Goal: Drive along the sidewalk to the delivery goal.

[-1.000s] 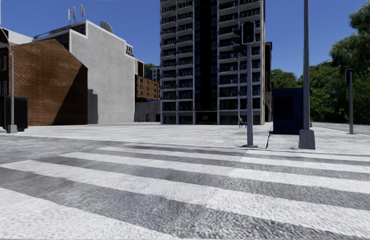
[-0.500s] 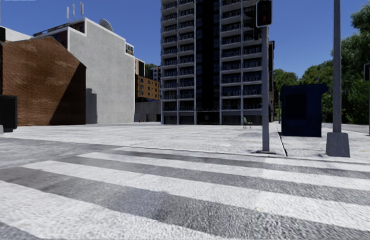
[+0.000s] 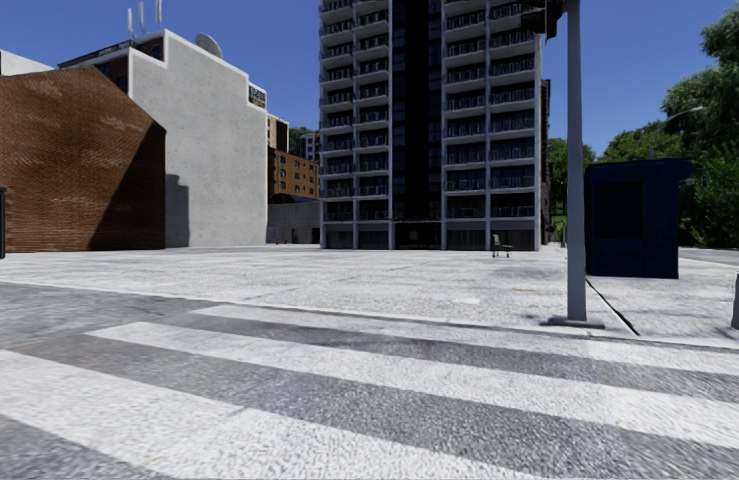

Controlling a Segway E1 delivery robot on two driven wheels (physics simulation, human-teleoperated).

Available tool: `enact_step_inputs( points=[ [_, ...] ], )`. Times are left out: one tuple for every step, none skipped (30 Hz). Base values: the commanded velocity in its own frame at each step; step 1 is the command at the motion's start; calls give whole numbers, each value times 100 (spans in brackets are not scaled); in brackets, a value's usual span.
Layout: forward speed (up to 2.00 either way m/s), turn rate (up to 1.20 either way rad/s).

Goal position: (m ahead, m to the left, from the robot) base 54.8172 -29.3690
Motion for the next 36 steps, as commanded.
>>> enact_step_inputs(
  points=[
    [200,0],
    [200,0],
    [200,0],
    [200,0],
    [200,0],
    [200,0],
    [200,0],
    [200,0],
    [200,0],
    [200,0],
    [200,0],
    [200,0],
    [200,0],
    [200,0],
    [200,0],
    [200,0],
    [200,0],
    [200,0],
    [200,0],
    [200,0],
    [200,-2],
    [200,-32],
    [200,-32],
    [200,-78],
    [200,-101],
    [200,-120],
    [200,-120],
    [200,-120],
    [200,-120],
    [200,-120],
    [200,-120],
    [200,-120],
    [200,-77],
    [200,0],
    [200,0],
    [200,0]
  ],
)
